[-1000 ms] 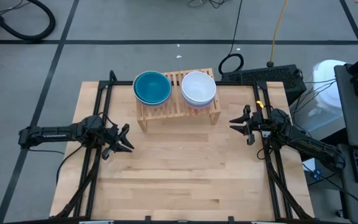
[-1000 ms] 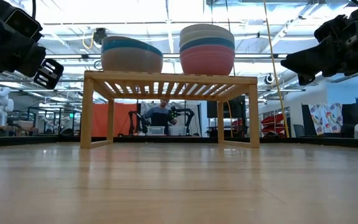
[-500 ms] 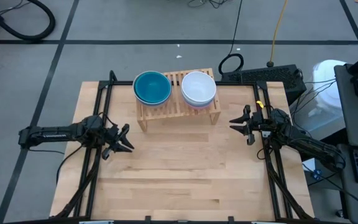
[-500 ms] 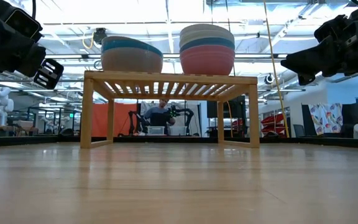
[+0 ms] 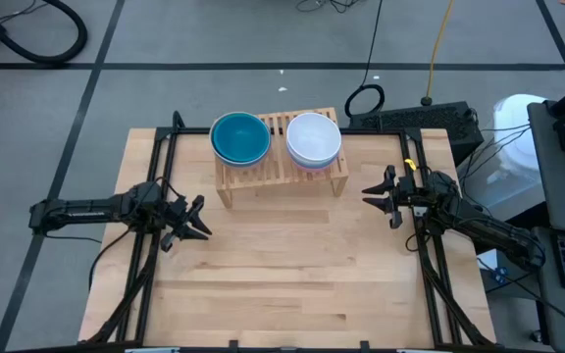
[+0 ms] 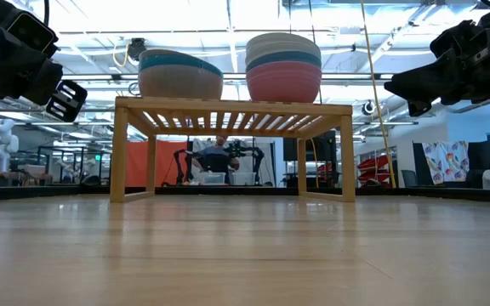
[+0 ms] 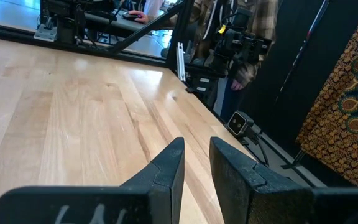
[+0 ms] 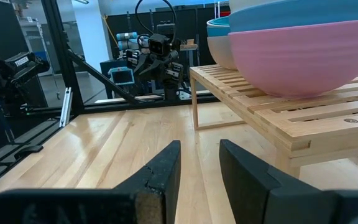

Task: Place and stack bowls onto a shelf
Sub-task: Return to Home Position

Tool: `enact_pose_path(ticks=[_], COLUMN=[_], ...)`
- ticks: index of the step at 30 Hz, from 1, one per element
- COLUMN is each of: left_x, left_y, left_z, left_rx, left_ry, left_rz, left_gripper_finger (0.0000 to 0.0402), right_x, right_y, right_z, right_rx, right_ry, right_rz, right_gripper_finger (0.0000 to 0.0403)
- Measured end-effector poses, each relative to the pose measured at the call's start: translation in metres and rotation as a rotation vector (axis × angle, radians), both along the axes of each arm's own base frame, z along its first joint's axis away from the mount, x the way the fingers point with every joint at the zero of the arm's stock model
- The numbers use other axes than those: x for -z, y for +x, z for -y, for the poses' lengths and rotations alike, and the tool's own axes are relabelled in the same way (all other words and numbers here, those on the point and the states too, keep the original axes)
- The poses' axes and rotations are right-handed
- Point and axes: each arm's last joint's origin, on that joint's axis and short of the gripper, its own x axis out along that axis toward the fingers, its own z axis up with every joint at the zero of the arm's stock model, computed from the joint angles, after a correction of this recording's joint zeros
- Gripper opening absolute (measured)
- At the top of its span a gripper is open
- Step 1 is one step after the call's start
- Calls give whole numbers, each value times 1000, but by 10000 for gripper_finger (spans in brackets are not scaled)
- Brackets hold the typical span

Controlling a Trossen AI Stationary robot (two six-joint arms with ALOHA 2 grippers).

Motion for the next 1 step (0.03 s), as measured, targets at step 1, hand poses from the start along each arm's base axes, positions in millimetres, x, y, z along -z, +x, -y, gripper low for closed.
enact_pose_path(ticks=[1], left_x=[0], left_y=[0], left_z=[0], left_rx=[0], left_ry=[0], left_rz=[0], left_gripper_finger=[81], right_x=[0], right_y=[0], right_z=[0], right_rx=[0], right_ry=[0], right_rz=[0], right_gripper_finger=[105])
